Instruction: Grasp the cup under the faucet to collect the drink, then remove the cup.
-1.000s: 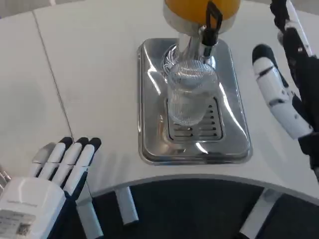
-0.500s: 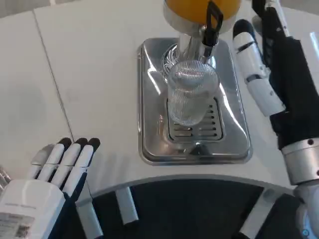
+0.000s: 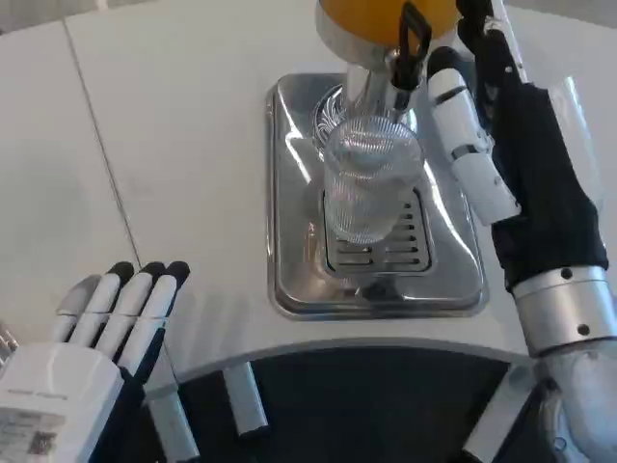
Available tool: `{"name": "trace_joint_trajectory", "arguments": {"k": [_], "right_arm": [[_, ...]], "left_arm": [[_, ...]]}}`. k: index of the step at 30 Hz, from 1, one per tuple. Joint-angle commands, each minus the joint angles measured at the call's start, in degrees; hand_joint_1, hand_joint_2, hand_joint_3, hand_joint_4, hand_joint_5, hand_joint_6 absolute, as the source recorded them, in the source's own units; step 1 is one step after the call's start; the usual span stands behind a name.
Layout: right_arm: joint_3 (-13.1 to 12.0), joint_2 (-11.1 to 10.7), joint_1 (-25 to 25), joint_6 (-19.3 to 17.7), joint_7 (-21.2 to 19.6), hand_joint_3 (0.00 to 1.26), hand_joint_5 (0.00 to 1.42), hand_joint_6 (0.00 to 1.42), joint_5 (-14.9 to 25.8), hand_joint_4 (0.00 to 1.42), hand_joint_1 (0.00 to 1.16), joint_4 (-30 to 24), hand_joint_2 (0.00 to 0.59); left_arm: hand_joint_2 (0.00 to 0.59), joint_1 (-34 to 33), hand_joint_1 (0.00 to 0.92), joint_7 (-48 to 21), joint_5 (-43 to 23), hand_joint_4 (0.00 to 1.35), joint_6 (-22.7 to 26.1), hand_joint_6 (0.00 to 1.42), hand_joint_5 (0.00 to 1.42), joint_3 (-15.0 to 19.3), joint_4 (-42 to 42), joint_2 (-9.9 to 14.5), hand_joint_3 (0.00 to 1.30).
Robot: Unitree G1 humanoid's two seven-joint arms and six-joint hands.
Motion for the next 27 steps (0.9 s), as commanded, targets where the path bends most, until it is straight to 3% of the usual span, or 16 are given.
{"name": "trace_joint_trajectory", "arguments": {"k": [1, 14, 27], "right_arm": [[-0.1, -0.32, -2.4, 2.06, -0.07, 0.0, 0.0, 0.02, 0.69, 0.0, 0.13, 1.19, 0.507], [0.2, -2.92, -9.54, 8.81, 3.12, 0.0, 0.0, 0.0, 3.32, 0.0, 0.08, 4.49, 0.506], [4.44, -4.57, -6.94, 9.29, 4.25, 0.0, 0.0, 0.0, 2.64, 0.0, 0.07, 0.64, 0.506]], "left_arm": [[0.012, 0.06, 0.002, -0.55, -0.07, 0.0, 0.13, 0.04, 0.0, 0.48, 0.58, -0.33, 0.0], [0.012, -0.17, 0.002, -0.03, -0.91, 0.0, -0.57, 0.04, 0.0, 1.14, 1.54, -0.21, 0.0], [0.017, -0.26, 0.002, 0.24, -1.4, 0.0, -1.97, 0.04, 0.0, 1.84, 2.42, -0.1, 0.0]]}}
